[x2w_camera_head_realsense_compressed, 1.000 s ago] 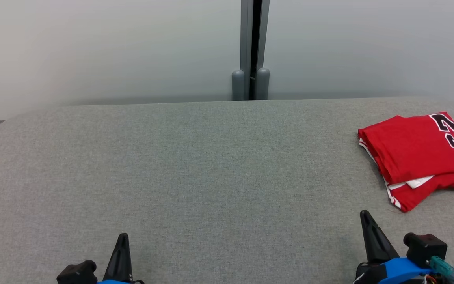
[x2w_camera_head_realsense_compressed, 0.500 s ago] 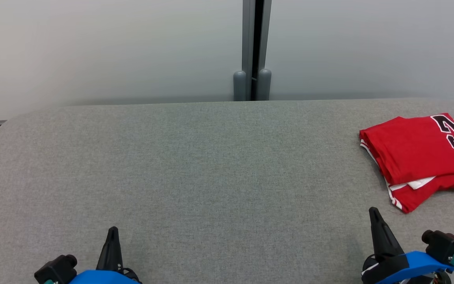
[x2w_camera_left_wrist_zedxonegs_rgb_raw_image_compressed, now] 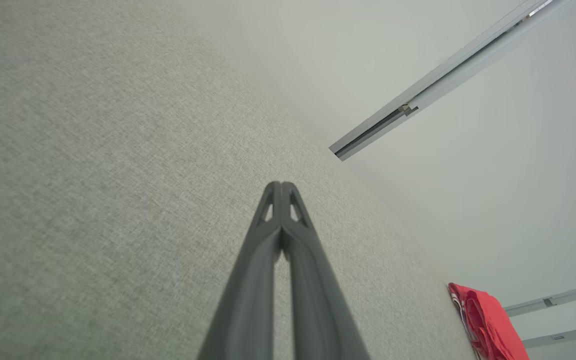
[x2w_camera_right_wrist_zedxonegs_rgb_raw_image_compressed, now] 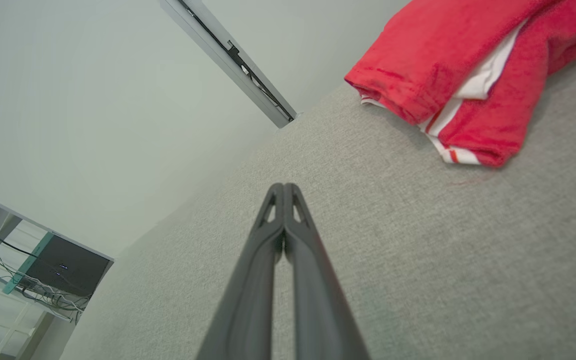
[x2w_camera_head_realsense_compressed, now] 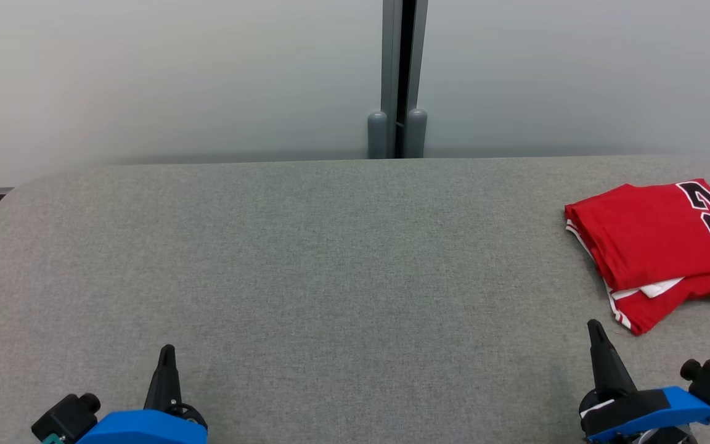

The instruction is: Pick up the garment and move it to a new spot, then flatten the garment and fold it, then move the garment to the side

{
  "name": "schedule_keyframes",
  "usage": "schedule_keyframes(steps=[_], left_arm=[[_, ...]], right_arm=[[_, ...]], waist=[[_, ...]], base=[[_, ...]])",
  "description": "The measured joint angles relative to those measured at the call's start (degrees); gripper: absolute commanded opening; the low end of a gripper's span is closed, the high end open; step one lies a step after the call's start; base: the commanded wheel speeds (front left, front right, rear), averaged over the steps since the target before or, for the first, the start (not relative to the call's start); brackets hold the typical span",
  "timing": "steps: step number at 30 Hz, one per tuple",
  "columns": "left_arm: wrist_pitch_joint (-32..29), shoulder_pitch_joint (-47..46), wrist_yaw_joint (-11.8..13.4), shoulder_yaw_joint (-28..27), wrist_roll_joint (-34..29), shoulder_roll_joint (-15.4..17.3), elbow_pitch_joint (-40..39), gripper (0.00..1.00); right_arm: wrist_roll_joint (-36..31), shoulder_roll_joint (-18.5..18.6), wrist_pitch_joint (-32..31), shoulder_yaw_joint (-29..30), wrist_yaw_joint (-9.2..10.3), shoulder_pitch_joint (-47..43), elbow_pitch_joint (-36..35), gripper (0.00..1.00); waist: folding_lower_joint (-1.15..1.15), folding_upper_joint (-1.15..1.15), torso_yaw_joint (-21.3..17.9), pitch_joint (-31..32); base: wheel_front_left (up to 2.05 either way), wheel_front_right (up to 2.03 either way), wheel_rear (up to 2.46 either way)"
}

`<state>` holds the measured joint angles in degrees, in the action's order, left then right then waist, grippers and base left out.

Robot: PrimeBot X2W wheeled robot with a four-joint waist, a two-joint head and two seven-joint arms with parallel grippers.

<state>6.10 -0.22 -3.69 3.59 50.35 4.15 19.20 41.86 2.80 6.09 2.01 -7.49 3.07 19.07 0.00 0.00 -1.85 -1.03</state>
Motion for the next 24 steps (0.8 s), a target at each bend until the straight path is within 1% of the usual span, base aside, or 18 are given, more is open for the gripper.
schedule_keyframes(steps=[24], left_arm=[[-4.28,-2.09,-1.38,-3.46,14.43,-0.47,-1.72,0.00]], right_arm=[[17.35,0.00,-4.38,1.55,0.01,0.87,-1.69,0.00]], waist=[[0.00,0.00,0.48,0.22]], base=[[0.00,0.00,0.00]])
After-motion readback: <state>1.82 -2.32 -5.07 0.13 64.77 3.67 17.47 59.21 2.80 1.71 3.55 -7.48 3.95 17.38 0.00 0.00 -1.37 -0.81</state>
